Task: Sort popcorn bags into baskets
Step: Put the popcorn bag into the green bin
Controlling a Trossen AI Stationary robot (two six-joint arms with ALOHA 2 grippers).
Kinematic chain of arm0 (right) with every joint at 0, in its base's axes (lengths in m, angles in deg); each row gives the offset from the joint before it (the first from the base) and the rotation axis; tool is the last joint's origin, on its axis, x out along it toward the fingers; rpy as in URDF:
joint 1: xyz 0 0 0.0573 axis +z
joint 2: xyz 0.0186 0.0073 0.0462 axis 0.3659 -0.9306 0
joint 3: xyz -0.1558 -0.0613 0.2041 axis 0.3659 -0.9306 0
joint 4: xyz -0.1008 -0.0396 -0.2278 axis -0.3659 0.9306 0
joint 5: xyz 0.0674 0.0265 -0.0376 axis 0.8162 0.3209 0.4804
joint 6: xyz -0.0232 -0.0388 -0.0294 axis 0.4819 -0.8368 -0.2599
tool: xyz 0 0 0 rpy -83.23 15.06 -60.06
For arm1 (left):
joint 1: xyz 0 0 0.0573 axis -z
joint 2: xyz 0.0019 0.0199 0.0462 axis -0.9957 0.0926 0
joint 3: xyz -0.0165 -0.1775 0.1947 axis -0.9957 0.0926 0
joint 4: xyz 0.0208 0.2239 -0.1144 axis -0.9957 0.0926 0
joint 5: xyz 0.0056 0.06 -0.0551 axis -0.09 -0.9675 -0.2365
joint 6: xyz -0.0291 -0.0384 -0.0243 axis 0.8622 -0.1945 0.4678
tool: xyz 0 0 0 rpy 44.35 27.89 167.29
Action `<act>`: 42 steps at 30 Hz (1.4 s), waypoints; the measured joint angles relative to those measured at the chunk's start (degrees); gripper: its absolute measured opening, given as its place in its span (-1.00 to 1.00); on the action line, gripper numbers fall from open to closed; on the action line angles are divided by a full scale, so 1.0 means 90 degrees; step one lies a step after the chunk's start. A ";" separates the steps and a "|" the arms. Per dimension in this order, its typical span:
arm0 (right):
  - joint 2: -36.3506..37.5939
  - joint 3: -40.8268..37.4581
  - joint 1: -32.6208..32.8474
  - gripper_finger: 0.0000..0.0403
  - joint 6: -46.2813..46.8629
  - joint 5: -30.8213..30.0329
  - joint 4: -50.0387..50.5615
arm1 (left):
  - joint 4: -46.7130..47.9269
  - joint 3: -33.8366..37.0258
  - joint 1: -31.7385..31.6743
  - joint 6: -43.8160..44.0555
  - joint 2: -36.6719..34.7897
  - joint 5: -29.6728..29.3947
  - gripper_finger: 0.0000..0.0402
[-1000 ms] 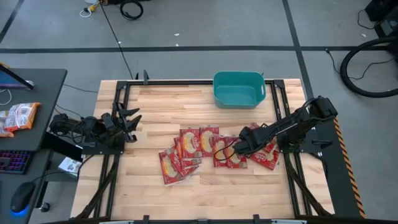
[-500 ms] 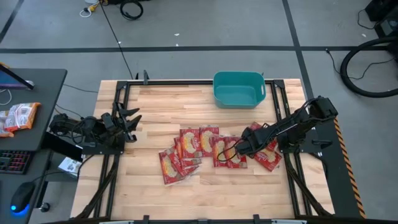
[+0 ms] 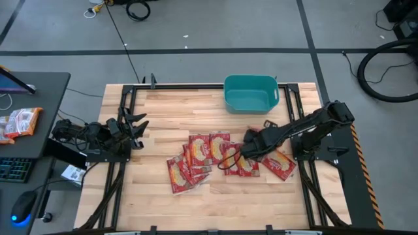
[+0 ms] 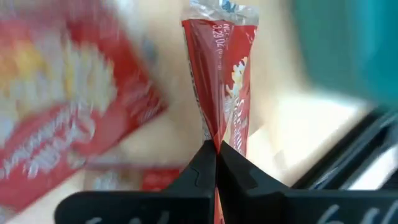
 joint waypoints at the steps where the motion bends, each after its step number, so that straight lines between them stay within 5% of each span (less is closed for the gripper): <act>1: 0.0000 0.0203 -0.0024 -0.96 -0.0147 -0.0278 0.0123 | -0.0005 0.0000 0.0001 0.0007 0.0000 0.0000 -0.28; 9: 0.0001 0.1146 -0.0521 -0.96 -0.2041 -0.2325 0.0196 | -0.0008 0.0001 0.0000 0.0006 0.0000 0.0000 -0.28; 13: -0.0001 0.1062 -0.1235 -0.94 -0.3184 -0.2614 -0.0381 | -0.0008 0.0002 0.0000 0.0006 0.0000 0.0000 -0.28; 27: 0.0000 -0.0254 -0.3833 -0.93 -0.6545 -0.1674 -0.3695 | -0.0003 0.0002 0.0000 -0.0006 0.0000 0.0000 -0.28; 32: -0.0001 -0.0502 -0.4453 -0.80 -0.6588 -0.0713 -0.3955 | -0.0001 0.0002 0.0000 -0.0014 0.0000 0.0000 -0.28; 42: 0.0001 0.0423 -0.3983 -0.18 -0.5408 -0.0603 -0.2633 | 0.0001 0.0002 0.0002 -0.0015 -0.0001 0.0000 -0.28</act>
